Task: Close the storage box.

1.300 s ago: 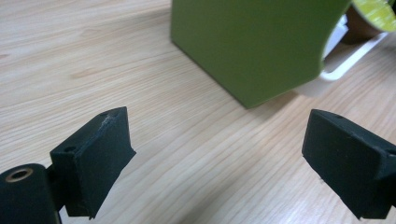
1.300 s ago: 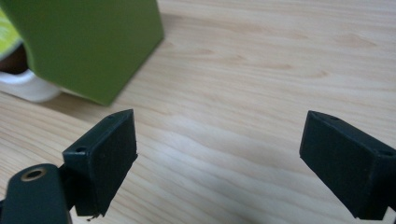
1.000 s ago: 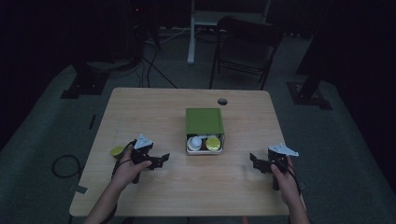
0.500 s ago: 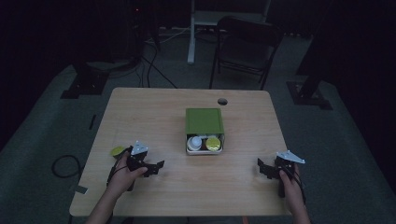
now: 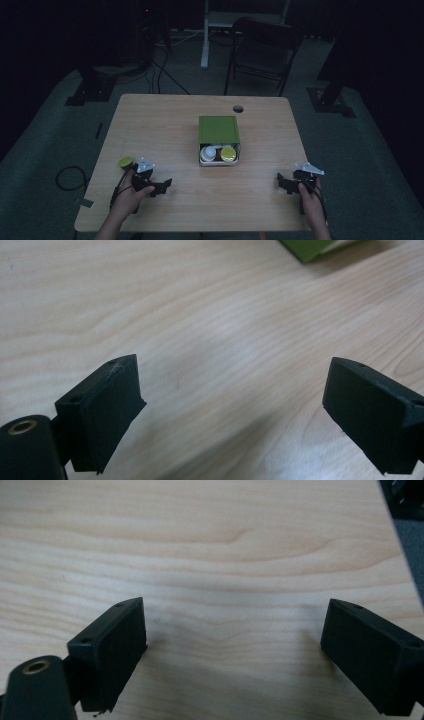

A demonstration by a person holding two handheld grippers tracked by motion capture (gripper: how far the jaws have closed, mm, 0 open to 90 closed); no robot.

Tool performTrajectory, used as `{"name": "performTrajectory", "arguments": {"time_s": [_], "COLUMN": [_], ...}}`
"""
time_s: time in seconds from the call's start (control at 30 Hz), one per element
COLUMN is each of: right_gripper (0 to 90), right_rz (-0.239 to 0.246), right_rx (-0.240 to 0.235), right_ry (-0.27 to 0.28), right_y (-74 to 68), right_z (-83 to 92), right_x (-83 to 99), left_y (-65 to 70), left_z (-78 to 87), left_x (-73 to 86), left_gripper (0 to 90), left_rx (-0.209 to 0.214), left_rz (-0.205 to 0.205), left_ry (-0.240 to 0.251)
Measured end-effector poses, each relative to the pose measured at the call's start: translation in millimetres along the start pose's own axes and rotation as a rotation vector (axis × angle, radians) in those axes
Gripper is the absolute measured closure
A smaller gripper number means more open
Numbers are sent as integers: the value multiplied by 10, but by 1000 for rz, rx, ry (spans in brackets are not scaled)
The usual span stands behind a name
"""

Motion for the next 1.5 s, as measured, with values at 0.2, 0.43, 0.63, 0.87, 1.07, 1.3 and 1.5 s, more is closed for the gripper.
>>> {"name": "performTrajectory", "arguments": {"time_s": [0.2, 0.43, 0.63, 0.87, 1.07, 1.3, 1.5], "right_gripper": [108, 108, 108, 108, 108, 108, 108], "right_rz": [5, 6, 6, 6, 6, 6, 6], "right_rx": [5, 5, 6, 6, 6, 5, 5], "right_ry": [-5, -5, -5, -4, -4, -5, -5], "right_y": [-4, -3, -3, -4, -4, -4, -4], "right_z": [-7, -8, -8, -8, -8, -8, -9], "right_x": [-1, -2, -2, -2, -2, -1, -1], "left_y": [-53, -74, -69, -51, -12, 12, 14], "left_z": [-1, -2, -2, -26, -48, -79, -83], "left_x": [102, 188, 212, 236, 226, 214, 213], "left_gripper": [91, 91, 91, 88, 70, 16, 13], "left_rx": [-27, -60, -91, -125, -162, -184, -186], "left_rz": [22, 23, -2, -49, -14, 11, 14], "left_ry": [-11, -19, -19, -3, -6, -18, -17]}}
Point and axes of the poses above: each handheld gripper's, and its own axes: z roughly backward along the jaws, x roughly out of its underside, y roughly to its right, the point moved 6 cm from there along -z, roughly forward along the jaws, and after that the axes turned 1 degree about -x, right-handed, at the moved point
